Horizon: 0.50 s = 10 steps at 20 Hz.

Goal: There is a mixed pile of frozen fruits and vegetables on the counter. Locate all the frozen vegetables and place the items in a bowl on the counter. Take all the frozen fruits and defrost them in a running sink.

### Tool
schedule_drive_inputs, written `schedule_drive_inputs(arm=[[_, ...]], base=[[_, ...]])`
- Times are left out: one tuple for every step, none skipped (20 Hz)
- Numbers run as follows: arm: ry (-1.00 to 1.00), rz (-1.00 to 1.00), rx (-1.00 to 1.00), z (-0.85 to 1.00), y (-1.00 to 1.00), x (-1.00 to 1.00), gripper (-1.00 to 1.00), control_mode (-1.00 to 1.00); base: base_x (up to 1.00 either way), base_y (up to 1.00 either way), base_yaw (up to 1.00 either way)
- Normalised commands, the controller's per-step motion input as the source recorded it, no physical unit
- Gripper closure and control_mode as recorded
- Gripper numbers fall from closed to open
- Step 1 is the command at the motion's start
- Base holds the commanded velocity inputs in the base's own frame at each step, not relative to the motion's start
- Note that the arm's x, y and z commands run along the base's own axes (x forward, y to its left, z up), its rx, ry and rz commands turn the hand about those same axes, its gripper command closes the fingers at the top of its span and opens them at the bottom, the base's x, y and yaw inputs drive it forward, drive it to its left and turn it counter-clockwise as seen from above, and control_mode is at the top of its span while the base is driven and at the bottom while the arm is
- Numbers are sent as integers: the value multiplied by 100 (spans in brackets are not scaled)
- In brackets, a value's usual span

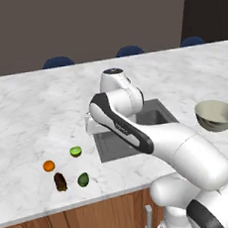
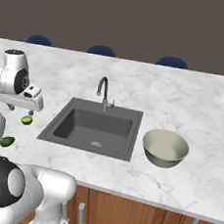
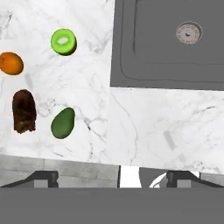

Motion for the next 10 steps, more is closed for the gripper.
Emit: schedule_drive_inputs(arm=[[14, 12, -1, -18, 58, -13, -100, -100], [17, 10, -4, -16, 83, 0, -100, -100], [19, 11, -7, -16, 90, 0, -100, -100], [19, 10, -6, -20, 87, 0, -100, -100], [18, 9, -5, -24, 85, 0, -100, -100], [18, 7, -5, -30, 88, 0, -100, -100], [18, 7, -5, -32, 87, 0, -100, -100], [22, 6, -3, -32, 85, 0, -100, -100], [22, 8, -2, -38, 70, 0, -100, -100], [20, 10, -2, -39, 61, -1, -100, -100]], base=[[0, 0, 0], [0, 0, 0], [0, 0, 0], [0, 0, 0], [0, 0, 0], [0, 0, 0], [0, 0, 0], [0, 0, 0], [0, 0, 0], [0, 0, 0]])
